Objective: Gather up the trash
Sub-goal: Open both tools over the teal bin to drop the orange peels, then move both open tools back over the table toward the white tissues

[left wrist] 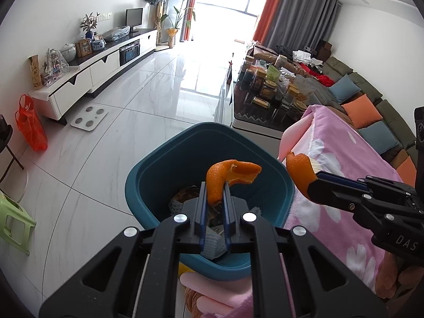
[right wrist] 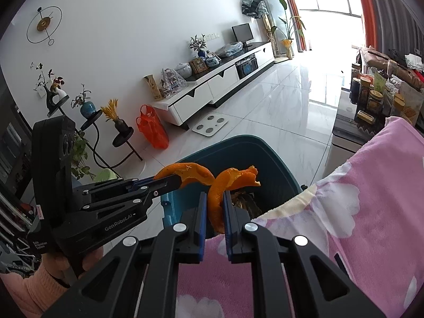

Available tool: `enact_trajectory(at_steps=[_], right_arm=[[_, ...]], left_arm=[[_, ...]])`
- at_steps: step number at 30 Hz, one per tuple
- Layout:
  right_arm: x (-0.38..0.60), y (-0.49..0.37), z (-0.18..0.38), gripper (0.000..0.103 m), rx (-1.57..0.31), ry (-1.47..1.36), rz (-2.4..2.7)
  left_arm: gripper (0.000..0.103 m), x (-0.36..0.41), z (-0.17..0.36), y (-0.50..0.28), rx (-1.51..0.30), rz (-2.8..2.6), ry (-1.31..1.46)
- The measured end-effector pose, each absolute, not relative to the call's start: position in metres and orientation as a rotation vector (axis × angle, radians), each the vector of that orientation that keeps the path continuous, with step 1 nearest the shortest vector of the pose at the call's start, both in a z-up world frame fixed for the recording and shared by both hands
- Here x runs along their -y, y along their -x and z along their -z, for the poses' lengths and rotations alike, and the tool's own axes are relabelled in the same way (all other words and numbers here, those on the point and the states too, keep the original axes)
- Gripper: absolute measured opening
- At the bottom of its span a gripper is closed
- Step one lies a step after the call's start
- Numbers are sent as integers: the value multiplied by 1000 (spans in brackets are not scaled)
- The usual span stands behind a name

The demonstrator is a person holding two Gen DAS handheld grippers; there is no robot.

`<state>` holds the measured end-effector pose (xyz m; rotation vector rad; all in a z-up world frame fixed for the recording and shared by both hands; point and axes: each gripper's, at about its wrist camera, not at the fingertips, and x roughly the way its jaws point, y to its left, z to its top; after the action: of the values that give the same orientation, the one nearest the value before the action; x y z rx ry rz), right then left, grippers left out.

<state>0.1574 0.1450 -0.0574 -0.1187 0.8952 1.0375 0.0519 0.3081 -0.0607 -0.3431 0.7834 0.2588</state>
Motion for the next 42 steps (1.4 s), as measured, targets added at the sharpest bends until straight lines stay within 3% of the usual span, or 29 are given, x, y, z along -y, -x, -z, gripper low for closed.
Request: enact_trajectory(at_steps=[14,18,22,30,32,35,42], right_arm=[[-171,-173,78,13,-968,113,-1009],[-169,-176,79,15,-978,92,-1004],[-161,-176,76,22,-972,77,-999],[-125,-165,59,36,-910,40,-988],[-110,-159,51,47,-875,38,-979],[-80,-148,38,49,-823,43,-946],[10,-131,16,63,-739,-4,-815]], left_arm=[[13,-310,79,-76,-819,-276,353],[26,-309,77,-75,-806,-283,349],[33,-309,73,-71,-788,-289,334],[65,-297,50,-46,-707,-286,304],[68,-289,42,-39,-678,-267,291],[75,-268,33,-31,-645,-216,276],[89,-194,14,-30,-600,-6,213]])
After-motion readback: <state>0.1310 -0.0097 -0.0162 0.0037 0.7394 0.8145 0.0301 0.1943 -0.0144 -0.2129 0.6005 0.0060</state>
